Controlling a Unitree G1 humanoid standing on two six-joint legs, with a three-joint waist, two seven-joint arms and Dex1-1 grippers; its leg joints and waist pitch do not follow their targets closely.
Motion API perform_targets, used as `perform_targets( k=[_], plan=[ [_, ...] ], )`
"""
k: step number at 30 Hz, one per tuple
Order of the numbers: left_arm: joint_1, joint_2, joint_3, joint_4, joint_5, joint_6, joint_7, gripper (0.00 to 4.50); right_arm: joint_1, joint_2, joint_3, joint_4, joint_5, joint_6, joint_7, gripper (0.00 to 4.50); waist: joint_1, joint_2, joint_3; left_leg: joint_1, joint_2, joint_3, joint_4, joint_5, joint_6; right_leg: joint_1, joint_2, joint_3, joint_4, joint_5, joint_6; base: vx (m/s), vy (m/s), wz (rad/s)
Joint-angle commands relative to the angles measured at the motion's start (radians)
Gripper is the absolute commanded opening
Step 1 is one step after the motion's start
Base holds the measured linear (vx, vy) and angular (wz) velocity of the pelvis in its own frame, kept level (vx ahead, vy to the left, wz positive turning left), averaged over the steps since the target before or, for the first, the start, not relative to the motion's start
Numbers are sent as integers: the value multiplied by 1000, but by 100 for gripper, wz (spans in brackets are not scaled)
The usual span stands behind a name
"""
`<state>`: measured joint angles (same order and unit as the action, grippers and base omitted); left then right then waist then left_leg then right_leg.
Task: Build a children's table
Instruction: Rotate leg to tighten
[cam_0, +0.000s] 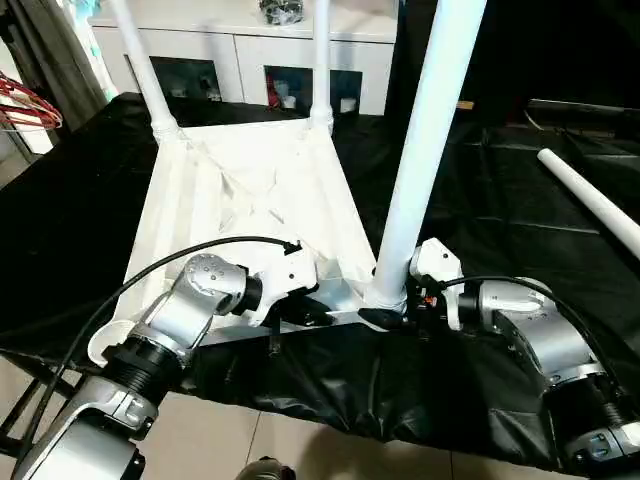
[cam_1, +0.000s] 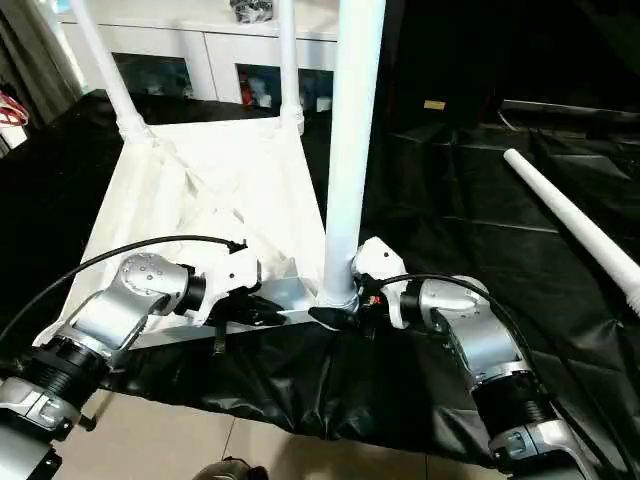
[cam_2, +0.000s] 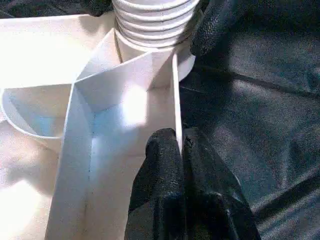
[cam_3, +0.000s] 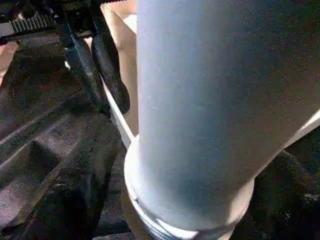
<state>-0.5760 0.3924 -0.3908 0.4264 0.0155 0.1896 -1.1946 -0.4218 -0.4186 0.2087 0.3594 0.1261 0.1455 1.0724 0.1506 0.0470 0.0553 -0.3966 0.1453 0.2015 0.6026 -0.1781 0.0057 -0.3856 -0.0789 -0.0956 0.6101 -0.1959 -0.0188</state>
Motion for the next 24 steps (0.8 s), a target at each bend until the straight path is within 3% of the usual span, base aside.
perform_targets(
  k=[1, 8, 11, 16, 17, 19, 20, 22, 24],
  plan=[
    [-12, -2, -23, -42, -16, -30, -56, 0, 8, -10, 21, -24, 15, 4, 16, 339, -4, -10, -70, 31, 108, -52, -77, -221, 28, 33, -113, 70, -71, -194, -212, 0, 0, 0],
    [-11, -11, -14, -37, -19, -17, -39, 0, 23, 11, 16, -33, 17, 20, 12, 280, -2, -10, -69, 32, 109, -52, -78, -229, 23, 33, -114, 71, -73, -204, -211, 0, 0, 0],
    [-28, -50, 13, -5, -9, 13, 45, 0, 22, 66, -9, 9, -1, 16, -98, 274, -3, -11, -69, 33, 109, -53, -78, -238, 14, 31, -115, 71, -74, -222, -208, 0, 0, 0],
    [-51, -94, 41, 31, 2, 46, 139, 0, -6, 127, -40, 99, -43, 3, -266, 271, -19, -14, -65, 34, 104, -57, -82, -278, -14, 32, -118, 70, -85, -295, -195, 0, 0, 0],
    [-61, -109, 50, 43, 12, 66, 182, 0, -18, 150, -55, 129, -49, 6, -325, 271, -25, -14, -63, 29, 103, -60, -84, -283, -17, 37, -119, 69, -85, -313, -188, 0, 0, 0],
    [-89, -157, 76, 81, 41, 132, 320, 0, -52, 213, -89, 207, -67, 6, -480, 271, -41, -11, -61, 36, 102, -58, -85, -303, -34, 26, -114, 71, -87, -325, -192, 0, 0, 0],
    [-99, -174, 85, 96, 51, 157, 370, 0, -64, 235, -99, 231, -73, 10, -529, 271, -44, -12, -61, 38, 101, -60, -84, -312, -39, 27, -116, 70, -90, -336, -195, 0, 0, 0],
    [-110, -196, 98, 113, 56, 175, 423, 0, -76, 264, -115, 254, -70, 20, -582, 271, -46, -17, -62, 37, 99, -60, -83, -308, -34, 33, -119, 70, -96, -358, -180, 0, 0, 0],
    [-125, -241, 114, 141, 56, 184, 491, 0, -99, 325, -131, 296, -72, 27, -671, 271, -51, -20, -63, 32, 100, -59, -84, -283, -23, 33, -116, 71, -93, -318, -184, 0, 0, 0]
  ],
)
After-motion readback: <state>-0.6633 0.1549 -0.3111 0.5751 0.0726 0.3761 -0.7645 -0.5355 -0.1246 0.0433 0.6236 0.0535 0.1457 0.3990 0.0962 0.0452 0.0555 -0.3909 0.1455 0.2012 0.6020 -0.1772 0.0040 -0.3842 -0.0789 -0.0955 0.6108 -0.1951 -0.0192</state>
